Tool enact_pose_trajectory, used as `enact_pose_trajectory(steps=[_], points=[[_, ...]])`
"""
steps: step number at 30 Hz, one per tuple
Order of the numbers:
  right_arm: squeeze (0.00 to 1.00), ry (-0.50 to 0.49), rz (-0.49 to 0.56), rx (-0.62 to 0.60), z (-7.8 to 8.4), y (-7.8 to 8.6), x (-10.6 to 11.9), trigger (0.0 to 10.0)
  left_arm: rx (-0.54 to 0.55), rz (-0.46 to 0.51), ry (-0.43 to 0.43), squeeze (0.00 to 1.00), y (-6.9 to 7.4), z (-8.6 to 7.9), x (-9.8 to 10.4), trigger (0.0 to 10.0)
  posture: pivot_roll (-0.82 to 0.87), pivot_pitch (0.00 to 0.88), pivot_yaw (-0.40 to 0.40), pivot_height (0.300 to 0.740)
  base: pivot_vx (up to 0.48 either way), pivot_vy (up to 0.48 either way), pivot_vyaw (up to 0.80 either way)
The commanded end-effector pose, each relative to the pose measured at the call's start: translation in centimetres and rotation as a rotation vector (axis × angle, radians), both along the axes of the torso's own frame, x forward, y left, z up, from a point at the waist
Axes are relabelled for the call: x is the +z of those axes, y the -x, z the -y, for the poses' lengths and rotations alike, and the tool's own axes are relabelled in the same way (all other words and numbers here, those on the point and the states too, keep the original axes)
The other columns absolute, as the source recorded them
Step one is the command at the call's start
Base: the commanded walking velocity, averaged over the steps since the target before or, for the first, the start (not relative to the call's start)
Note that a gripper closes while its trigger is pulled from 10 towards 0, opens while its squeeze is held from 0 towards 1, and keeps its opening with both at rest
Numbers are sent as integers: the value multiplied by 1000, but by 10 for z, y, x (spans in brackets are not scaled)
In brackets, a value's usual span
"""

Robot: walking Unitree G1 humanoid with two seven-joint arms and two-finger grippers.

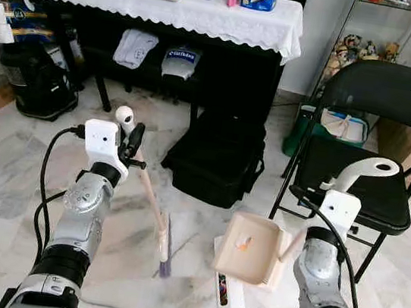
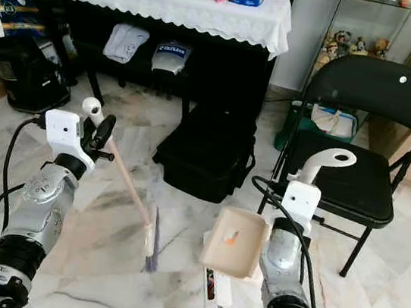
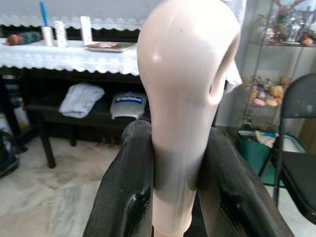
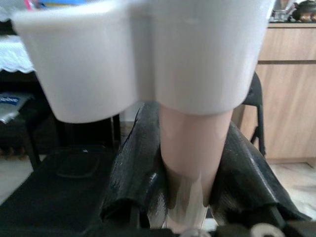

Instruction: Sweep floor

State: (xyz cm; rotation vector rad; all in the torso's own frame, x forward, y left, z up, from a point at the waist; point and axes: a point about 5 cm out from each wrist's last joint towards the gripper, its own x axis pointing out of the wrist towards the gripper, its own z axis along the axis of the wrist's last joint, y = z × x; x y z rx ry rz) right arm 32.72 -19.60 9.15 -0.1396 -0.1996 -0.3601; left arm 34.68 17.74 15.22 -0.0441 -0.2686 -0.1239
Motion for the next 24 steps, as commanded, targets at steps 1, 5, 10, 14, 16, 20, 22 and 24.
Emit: enact_pose_trajectory(steps=[1, 5, 10, 14, 16, 20, 22, 24], points=[[0, -7, 70, 22, -5, -7, 16, 10000, 19, 62, 0, 0, 0, -5, 11, 10000, 29, 6, 56, 740, 0, 0, 0], [0, -12, 72, 21, -6, -6, 16, 10000, 16, 64, -2, 0, -1, -5, 12, 10000, 27, 1, 66, 740, 0, 0, 0], [0, -15, 70, 24, -6, -4, 14, 10000, 2, 64, -13, 0, -1, -3, 12, 10000, 23, 0, 74, 740, 0, 0, 0], [0, -10, 67, 32, -6, -3, 14, 10000, 0, 65, -16, 0, 0, -2, 11, 10000, 24, 0, 76, 740, 0, 0, 0], [0, -5, 65, 38, -7, -3, 13, 10000, -4, 64, -17, 0, 1, -1, 10, 10000, 25, 0, 77, 740, 0, 0, 0], [0, 0, 69, 45, -9, -3, 14, 10000, -20, 63, -16, 0, 2, 1, 8, 10000, 26, 0, 79, 740, 0, 0, 600], [0, -7, 68, 46, -10, -2, 13, 10000, -22, 61, -18, 0, 3, 1, 7, 10000, 24, 0, 80, 740, 0, 0, 800], [0, -8, 68, 47, -10, -2, 13, 10000, -19, 60, -22, 0, 3, 1, 7, 10000, 26, 0, 80, 740, 0, 0, 800]])
